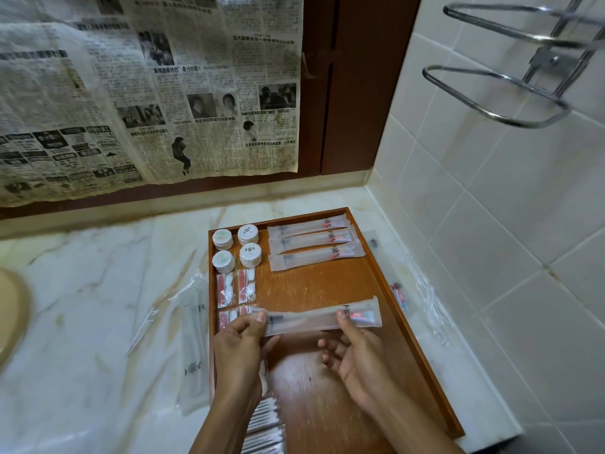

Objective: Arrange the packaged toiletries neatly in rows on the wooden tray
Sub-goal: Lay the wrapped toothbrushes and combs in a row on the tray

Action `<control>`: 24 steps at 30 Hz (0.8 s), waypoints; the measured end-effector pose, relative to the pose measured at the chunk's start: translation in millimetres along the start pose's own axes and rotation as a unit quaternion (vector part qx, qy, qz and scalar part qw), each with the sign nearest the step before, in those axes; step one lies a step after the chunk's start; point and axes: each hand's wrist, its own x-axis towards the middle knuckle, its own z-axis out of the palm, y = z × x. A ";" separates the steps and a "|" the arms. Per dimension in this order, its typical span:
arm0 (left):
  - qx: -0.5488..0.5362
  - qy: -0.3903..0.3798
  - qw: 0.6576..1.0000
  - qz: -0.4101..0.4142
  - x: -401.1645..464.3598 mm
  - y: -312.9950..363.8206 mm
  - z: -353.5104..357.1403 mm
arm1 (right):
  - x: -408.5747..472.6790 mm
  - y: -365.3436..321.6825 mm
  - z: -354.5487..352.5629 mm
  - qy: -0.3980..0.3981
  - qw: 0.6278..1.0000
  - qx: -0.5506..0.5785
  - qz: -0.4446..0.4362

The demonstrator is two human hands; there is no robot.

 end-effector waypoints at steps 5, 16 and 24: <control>0.008 -0.019 1.000 -0.012 5.0 3.0 -8.6 | 3.5 -18.4 -10.6 0.040 0.998 -0.049 -0.029; 0.024 0.015 0.999 -0.045 5.7 -1.1 -6.5 | 8.5 -15.1 -11.2 0.056 0.998 -0.016 -0.018; 0.024 -0.050 0.997 -0.061 5.2 2.5 -8.8 | 11.8 -21.5 -19.1 0.061 0.997 -0.043 -0.018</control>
